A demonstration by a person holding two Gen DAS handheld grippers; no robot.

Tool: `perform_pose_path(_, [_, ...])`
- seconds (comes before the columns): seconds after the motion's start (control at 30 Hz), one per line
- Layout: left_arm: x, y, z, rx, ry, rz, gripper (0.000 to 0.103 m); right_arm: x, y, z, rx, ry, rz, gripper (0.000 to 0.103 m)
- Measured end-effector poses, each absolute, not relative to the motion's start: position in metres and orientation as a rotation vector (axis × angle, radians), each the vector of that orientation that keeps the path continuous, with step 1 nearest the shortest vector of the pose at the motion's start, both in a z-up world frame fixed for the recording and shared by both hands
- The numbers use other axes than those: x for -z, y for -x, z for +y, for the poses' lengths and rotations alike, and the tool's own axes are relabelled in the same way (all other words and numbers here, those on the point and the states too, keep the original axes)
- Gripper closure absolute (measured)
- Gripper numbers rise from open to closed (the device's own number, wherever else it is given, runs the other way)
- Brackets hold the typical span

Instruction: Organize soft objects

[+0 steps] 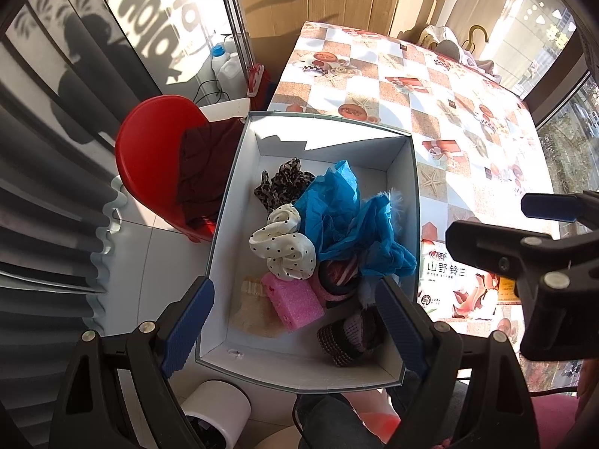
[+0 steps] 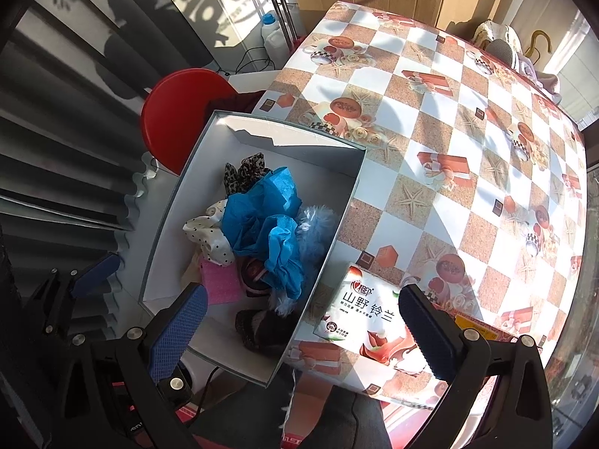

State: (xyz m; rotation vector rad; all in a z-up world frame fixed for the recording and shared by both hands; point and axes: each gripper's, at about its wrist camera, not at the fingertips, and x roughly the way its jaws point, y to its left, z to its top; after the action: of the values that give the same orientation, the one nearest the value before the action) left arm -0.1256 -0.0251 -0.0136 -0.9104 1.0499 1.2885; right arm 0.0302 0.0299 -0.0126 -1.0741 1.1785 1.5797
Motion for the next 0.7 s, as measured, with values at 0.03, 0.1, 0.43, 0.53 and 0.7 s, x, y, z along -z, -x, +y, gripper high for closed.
perform_pose_path(0.03, [0.0137, 0.1256, -0.0249, -1.289, 0.91, 1.05, 0.013, 0.0127, -0.0301, 0.0298, -1.579, 1.074, 1.179, 0.0])
perform_pose_path(0.1, [0.0136, 0.1258, -0.0253, -1.288, 0.91, 1.05, 0.013, 0.0126, -0.0303, 0.03, -1.579, 1.073, 1.181, 0.0])
perform_pose_path(0.43, [0.0135, 0.1261, -0.028, -1.286, 0.915, 1.049, 0.013, 0.0129, -0.0263, 0.0254, -1.583, 1.071, 1.185, 0.0])
perform_pose_path(0.53, [0.0135, 0.1263, -0.0282, -1.288, 0.914, 1.049, 0.013, 0.0129, -0.0259, 0.0245, -1.582, 1.071, 1.186, 0.0])
perform_pose_path(0.7, [0.0147, 0.1259, -0.0313, -1.284, 0.923, 1.047, 0.013, 0.0128, -0.0272, 0.0238, -1.58, 1.07, 1.188, 0.0])
